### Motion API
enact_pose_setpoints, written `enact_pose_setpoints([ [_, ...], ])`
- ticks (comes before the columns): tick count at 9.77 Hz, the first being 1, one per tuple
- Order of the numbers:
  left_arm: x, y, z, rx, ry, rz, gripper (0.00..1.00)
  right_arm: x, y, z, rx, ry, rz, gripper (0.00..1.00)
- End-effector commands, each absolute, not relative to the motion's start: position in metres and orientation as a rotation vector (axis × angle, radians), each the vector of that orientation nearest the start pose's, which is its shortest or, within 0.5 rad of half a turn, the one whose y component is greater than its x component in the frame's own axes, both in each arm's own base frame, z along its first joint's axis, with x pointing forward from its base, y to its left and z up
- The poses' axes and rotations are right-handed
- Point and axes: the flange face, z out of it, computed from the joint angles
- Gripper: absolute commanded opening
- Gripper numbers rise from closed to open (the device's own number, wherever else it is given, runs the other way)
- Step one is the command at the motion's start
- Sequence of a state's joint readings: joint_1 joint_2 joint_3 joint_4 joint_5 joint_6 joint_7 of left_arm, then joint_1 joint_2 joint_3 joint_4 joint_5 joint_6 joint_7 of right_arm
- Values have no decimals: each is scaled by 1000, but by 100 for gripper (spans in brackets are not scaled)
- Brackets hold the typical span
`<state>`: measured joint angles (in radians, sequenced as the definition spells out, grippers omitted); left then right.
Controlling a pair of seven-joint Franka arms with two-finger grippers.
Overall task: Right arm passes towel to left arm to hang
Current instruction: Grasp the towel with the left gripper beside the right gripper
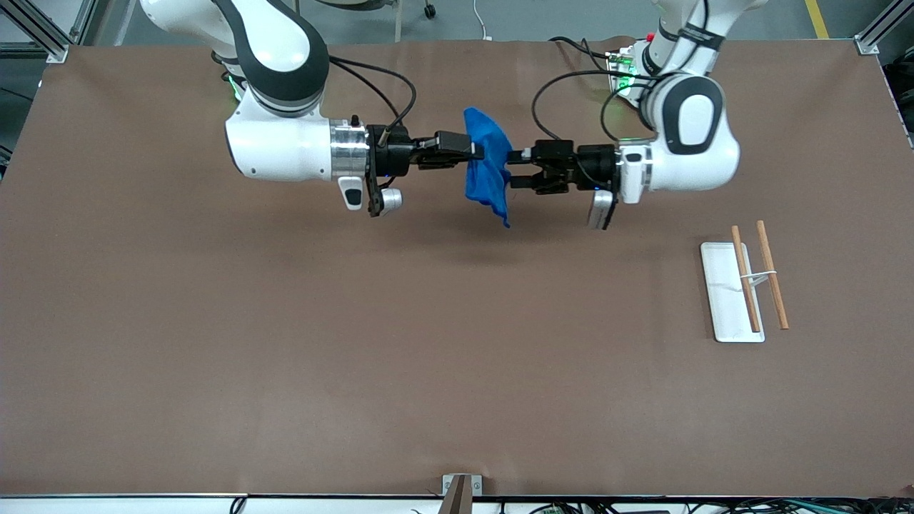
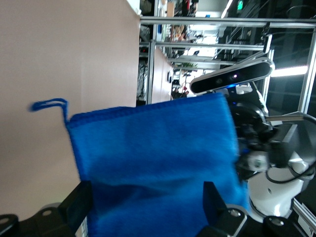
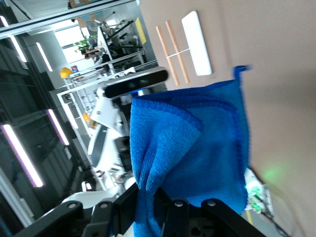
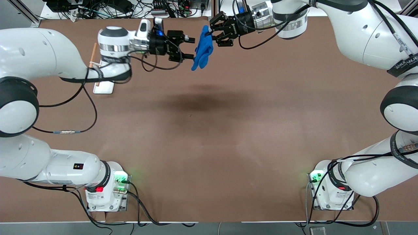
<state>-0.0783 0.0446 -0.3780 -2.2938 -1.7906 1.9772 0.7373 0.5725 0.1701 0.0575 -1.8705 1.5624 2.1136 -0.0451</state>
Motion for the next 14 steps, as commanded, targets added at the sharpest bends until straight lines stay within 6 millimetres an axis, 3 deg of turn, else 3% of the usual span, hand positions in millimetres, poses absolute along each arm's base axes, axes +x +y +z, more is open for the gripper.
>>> enact_pose_setpoints([
  [1,436,-282,338,1666,82,14,96,482,411,479,-1732,253,377,0],
  [3,438,-283,337,1635,124,25,95,478,417,482,-1725,246,380,0],
  [6,434,-293,315,1602,163,22,93,478,418,483,-1732,257,363,0],
  [11,440,-293,325,1503,249,108,93,477,419,482,-1734,259,360,0],
  [14,438,-292,327,1507,246,111,9,477,419,482,-1734,260,359,0],
])
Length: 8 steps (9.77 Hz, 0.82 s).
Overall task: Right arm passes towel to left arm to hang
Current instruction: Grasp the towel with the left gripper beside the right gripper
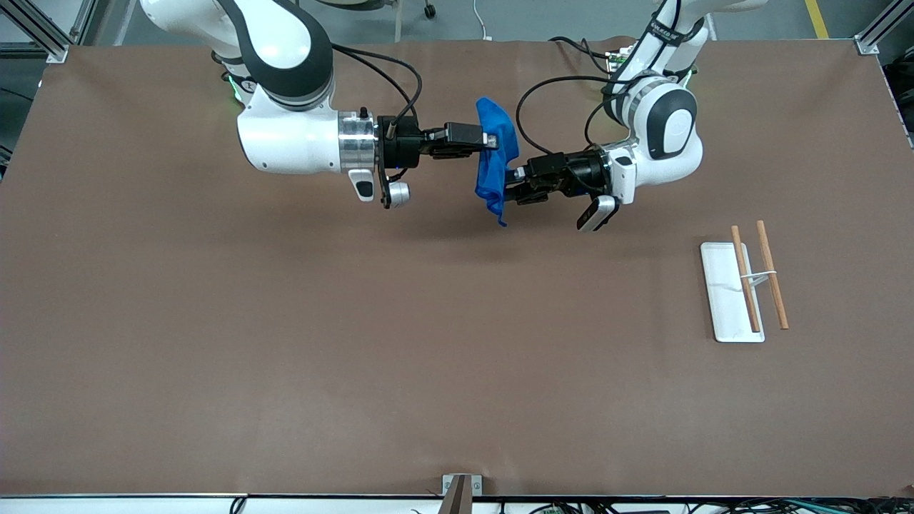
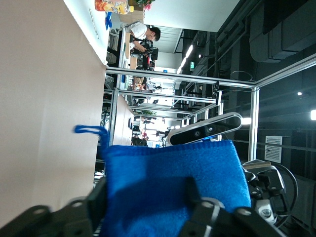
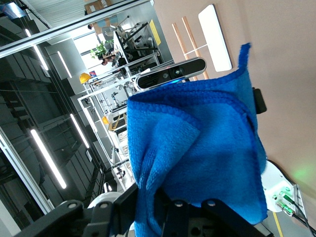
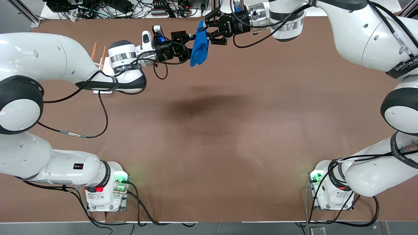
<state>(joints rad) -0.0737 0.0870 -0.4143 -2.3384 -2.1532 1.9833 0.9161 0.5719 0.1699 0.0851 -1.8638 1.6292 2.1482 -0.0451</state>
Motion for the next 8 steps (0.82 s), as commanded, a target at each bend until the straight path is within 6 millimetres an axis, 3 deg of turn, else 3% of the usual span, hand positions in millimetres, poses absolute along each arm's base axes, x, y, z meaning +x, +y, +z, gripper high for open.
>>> enact_pose_setpoints([
  [1,438,-291,329,1509,250,113,0,477,419,482,-1734,260,359,0],
  [7,441,-285,334,1534,234,112,0,478,420,485,-1731,256,355,0],
  [8,444,-281,334,1546,225,116,0,478,420,485,-1732,255,357,8],
])
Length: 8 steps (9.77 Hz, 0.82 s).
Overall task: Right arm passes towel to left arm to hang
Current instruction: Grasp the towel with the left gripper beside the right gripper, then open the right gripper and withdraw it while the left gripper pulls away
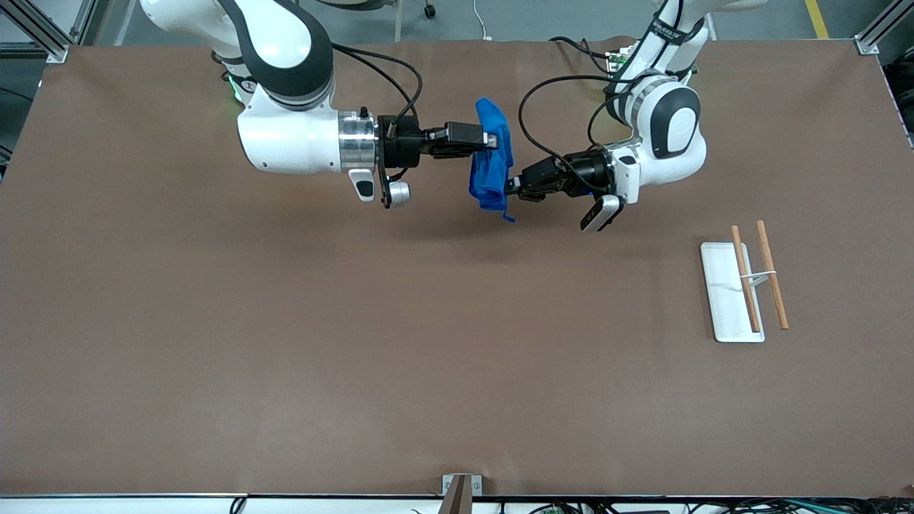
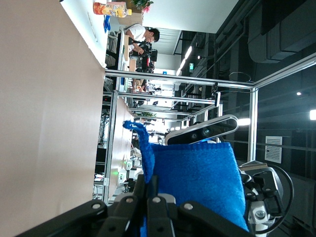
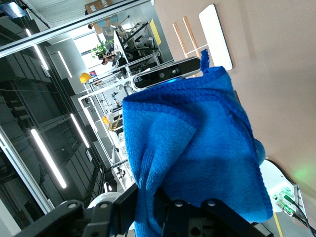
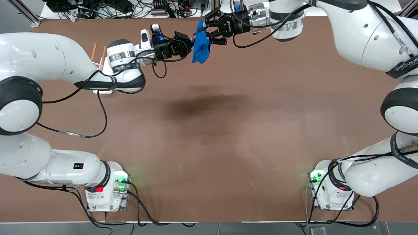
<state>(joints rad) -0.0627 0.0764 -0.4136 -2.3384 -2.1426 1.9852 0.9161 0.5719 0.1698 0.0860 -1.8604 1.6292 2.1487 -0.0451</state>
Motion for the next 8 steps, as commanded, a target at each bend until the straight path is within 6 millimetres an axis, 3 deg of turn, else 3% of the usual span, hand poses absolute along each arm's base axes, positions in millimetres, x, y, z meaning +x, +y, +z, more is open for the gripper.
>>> enact_pose_setpoints([
  [1,447,-277,338,1567,229,139,0,479,418,485,-1742,261,351,85],
  [2,446,-276,336,1593,210,141,0,482,413,485,-1767,276,331,100],
  [5,451,-263,338,1663,128,140,0,510,373,491,-2101,288,276,100],
  [7,469,-237,348,1764,71,99,0,521,352,491,-2369,329,200,100],
  [8,478,-223,356,1837,26,78,0,532,330,488,-2499,342,125,100],
])
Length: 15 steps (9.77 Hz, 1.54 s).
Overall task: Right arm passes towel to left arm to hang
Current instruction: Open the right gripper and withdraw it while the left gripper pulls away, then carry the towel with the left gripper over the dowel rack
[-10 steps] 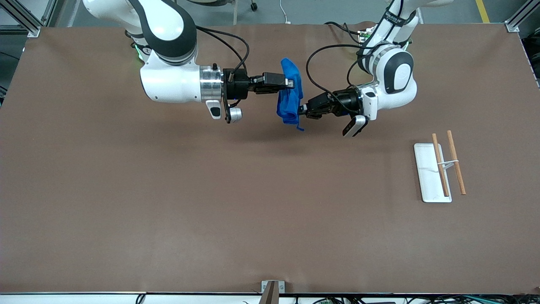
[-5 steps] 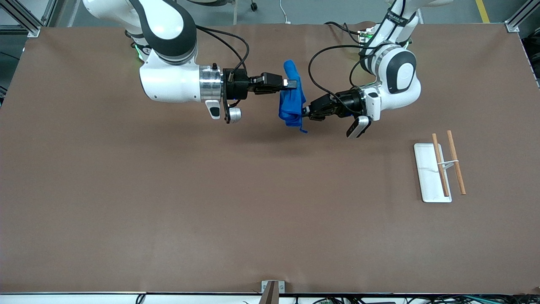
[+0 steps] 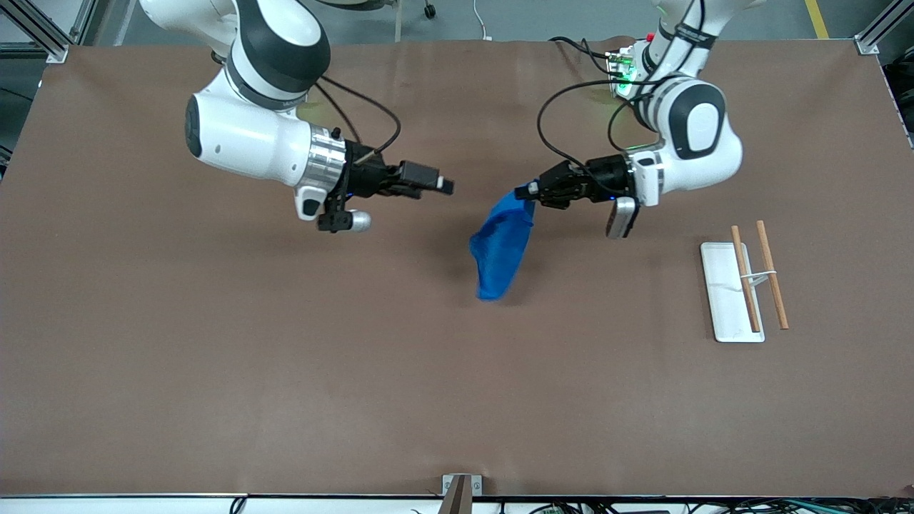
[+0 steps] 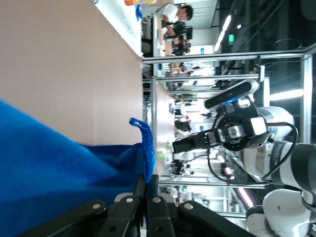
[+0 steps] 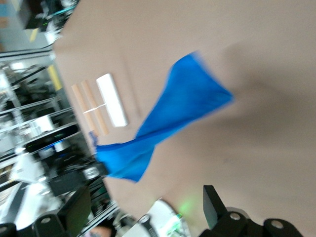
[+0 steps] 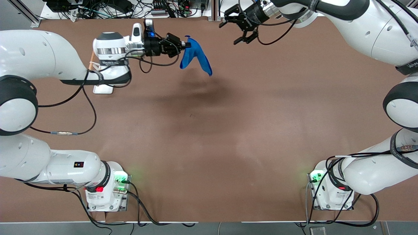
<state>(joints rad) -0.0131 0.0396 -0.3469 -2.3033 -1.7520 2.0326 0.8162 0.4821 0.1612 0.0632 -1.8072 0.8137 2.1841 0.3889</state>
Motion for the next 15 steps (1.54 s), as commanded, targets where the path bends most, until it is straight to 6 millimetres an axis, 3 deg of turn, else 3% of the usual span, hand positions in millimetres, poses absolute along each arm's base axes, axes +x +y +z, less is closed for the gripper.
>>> enact_pose_setpoints([
  [1,486,-204,364,1925,-52,84,0,540,305,487,-2621,334,70,100],
  [3,501,-144,379,2068,-102,134,0,564,231,495,-2833,363,-69,100],
  [5,521,-81,409,2203,-92,186,0,581,150,513,-2994,422,-199,100],
  [7,537,-5,435,2401,-136,237,0,578,74,538,-3023,492,-188,100],
  [10,547,71,449,2551,-119,227,0,558,17,585,-3085,442,-67,100],
  [11,552,108,452,2591,23,224,0,553,5,603,-3145,416,-27,100],
  [13,549,167,439,2630,288,180,0,540,-35,623,-3148,382,60,100],
  [15,551,210,433,2704,344,171,1,532,-65,648,-3146,335,42,100],
])
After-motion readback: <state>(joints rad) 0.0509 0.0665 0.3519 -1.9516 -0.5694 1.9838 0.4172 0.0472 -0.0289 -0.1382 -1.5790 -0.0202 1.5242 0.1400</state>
